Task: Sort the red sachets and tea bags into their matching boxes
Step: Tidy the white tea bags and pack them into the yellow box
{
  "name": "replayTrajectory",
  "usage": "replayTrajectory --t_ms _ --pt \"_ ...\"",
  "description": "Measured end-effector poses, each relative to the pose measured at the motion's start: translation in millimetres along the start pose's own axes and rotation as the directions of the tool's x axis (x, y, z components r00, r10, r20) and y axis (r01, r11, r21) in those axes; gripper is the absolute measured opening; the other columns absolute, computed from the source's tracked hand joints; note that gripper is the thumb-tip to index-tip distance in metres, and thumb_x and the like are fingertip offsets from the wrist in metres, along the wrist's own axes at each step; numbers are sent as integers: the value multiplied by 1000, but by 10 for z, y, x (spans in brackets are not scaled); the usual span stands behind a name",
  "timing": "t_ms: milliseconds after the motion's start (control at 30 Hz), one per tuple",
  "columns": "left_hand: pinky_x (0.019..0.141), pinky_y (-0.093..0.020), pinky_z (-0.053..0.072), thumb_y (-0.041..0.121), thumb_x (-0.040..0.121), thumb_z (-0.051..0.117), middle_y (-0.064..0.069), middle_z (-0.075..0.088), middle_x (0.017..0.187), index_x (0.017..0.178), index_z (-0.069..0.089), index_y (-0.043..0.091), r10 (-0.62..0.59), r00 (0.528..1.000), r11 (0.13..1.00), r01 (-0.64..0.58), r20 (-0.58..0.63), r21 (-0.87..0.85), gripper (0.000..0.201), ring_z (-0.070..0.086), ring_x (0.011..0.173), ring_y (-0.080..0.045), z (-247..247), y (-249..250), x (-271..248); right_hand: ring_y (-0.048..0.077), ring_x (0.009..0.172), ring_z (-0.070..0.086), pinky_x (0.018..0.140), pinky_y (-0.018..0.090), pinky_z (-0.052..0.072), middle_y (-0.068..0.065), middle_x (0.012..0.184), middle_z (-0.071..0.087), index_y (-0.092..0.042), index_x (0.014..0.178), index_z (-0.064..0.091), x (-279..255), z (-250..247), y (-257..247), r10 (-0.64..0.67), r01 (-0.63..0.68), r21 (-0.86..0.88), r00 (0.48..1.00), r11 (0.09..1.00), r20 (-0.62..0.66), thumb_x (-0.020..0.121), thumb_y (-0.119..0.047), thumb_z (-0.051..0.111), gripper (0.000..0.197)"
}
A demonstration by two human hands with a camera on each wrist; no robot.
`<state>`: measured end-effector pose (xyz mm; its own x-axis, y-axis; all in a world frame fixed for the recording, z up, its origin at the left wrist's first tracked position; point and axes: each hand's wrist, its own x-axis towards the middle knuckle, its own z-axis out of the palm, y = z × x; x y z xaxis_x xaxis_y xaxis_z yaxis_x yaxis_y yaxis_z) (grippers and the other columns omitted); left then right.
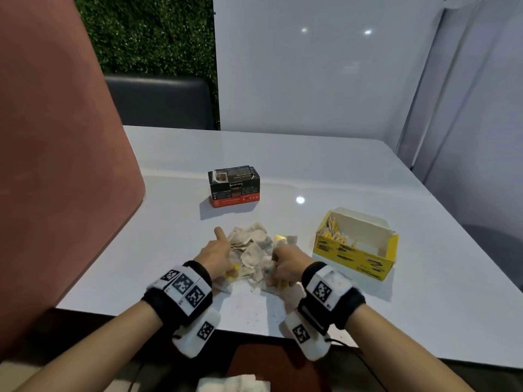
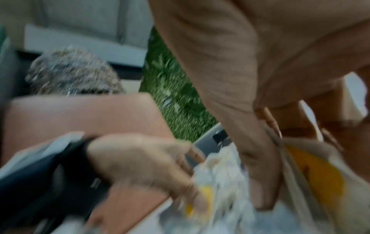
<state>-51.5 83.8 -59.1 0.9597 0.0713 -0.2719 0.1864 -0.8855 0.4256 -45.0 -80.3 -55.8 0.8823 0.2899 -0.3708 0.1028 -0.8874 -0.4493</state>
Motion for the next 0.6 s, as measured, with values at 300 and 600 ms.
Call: replayTrajectory --t_ms 300,600 --pt "77 -34 44 14 67 82 -9 68 90 94 69 0 77 991 858 -122 -109 -499 33 59 80 -21 -394 -366 -130 9 66 63 57 19 51 4 83 66 -9 95 60 -329 -430 405 -49 170 601 976 781 -212 80 -10 70 18" --pt "71 -25 45 7 79 70 -10 64 80 87 66 -2 243 955 623 -287 -169 -727 13 59 74 -17 -365 256 -77 3 62 64 52 15 47 7 81 66 -1 94 59 -427 -181 230 -61 412 745 891 525 -449 83 -7 66 14"
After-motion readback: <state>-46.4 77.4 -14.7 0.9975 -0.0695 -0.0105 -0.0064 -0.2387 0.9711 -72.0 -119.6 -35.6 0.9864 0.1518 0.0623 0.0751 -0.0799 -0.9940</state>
